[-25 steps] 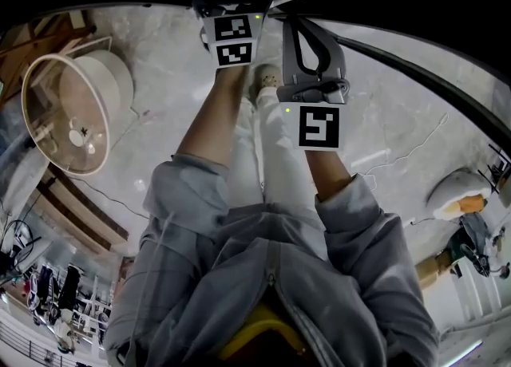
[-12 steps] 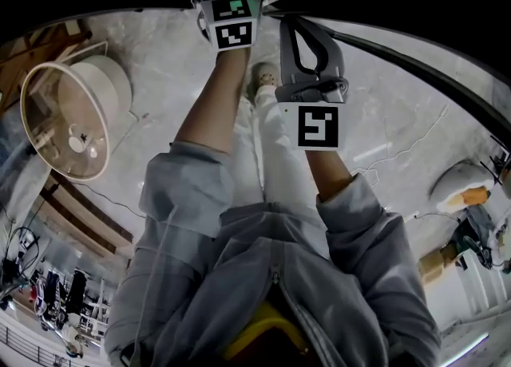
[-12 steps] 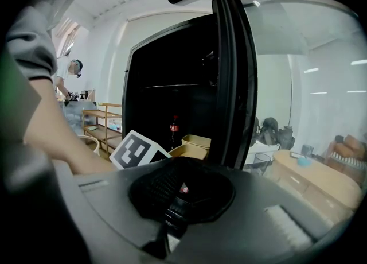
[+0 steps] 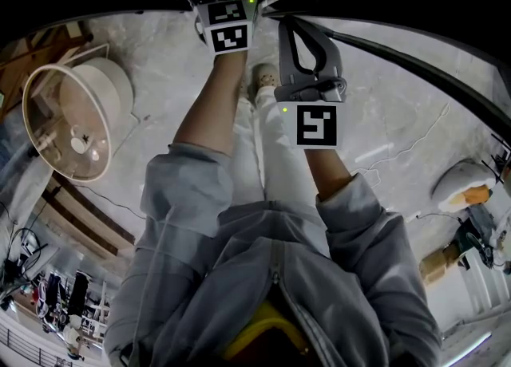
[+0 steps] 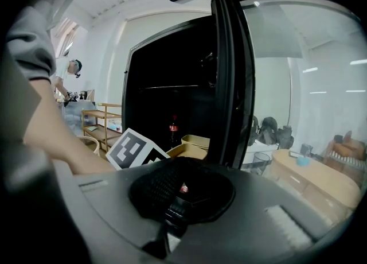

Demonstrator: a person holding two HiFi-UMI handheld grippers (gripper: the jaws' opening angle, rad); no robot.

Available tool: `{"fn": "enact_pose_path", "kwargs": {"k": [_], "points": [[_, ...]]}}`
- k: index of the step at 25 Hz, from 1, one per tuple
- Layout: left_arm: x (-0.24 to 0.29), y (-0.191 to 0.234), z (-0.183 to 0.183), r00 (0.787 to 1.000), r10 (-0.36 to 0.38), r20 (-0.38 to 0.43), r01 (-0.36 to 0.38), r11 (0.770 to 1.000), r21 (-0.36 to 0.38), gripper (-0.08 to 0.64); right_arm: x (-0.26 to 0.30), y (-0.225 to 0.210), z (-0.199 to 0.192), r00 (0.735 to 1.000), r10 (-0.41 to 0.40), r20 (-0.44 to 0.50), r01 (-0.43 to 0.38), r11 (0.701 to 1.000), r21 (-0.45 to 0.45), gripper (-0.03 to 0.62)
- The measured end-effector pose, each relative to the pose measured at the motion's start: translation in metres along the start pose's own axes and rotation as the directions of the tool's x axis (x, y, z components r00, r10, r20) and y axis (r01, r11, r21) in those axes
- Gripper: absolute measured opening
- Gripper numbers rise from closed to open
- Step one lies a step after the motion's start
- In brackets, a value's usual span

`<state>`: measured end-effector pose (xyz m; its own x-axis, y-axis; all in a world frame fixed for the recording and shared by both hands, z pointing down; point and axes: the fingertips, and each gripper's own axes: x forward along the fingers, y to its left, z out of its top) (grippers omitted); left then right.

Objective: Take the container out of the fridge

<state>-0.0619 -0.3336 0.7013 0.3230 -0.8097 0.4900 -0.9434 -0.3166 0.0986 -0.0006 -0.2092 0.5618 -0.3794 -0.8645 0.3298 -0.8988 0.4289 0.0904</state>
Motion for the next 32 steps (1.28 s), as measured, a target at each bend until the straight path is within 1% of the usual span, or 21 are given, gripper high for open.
{"fn": "enact_pose_path", "kwargs": {"k": [5, 8, 10, 13, 19, 22, 26, 29, 32], "points": [[-0.026, 0.002, 0.003, 1.000, 0.005, 0.016, -0.004, 0.999, -0.046, 0.494, -0.004, 0.001, 0.010, 1.000, 0.000, 0.015, 0.000, 1.000, 0.003, 0.000], [-0.052, 0.005, 0.007, 1.000, 0.003, 0.029, -0.002, 0.999, -0.037, 0.492, -0.007, 0.007, 0.022, 1.000, 0.014, 0.027, -0.013, 1.000, -0.013, 0.000], [-0.073, 0.005, 0.011, 0.999, -0.003, 0.034, 0.004, 1.000, -0.020, 0.492, -0.012, 0.011, 0.031, 0.999, 0.027, 0.039, -0.026, 0.999, -0.027, 0.000], [-0.111, 0.004, 0.019, 0.999, 0.001, 0.037, 0.000, 1.000, -0.016, 0.492, -0.022, 0.015, 0.047, 0.998, 0.047, 0.040, -0.045, 0.998, -0.047, 0.000], [-0.192, 0.011, 0.035, 0.999, 0.035, 0.016, -0.034, 0.997, -0.070, 0.492, -0.046, 0.022, 0.076, 0.997, 0.067, 0.040, -0.065, 0.997, -0.038, 0.000], [-0.232, 0.008, 0.055, 0.999, 0.040, 0.017, -0.039, 0.998, -0.055, 0.492, -0.062, 0.023, 0.094, 0.997, 0.071, 0.040, -0.069, 0.996, -0.048, 0.000], [-0.276, 0.002, 0.085, 0.999, 0.025, 0.032, -0.023, 0.998, -0.060, 0.492, -0.081, 0.025, 0.120, 0.996, 0.065, 0.060, -0.062, 0.997, -0.046, 0.000], [-0.301, -0.003, 0.115, 0.997, 0.011, 0.077, -0.007, 0.999, -0.047, 0.493, -0.088, 0.026, 0.138, 0.994, 0.072, 0.081, -0.067, 0.996, -0.061, 0.000], [-0.319, -0.004, 0.149, 0.992, 0.012, 0.127, -0.008, 0.999, -0.033, 0.494, -0.094, 0.025, 0.159, 0.990, 0.087, 0.110, -0.079, 0.994, -0.070, 0.000]]}}
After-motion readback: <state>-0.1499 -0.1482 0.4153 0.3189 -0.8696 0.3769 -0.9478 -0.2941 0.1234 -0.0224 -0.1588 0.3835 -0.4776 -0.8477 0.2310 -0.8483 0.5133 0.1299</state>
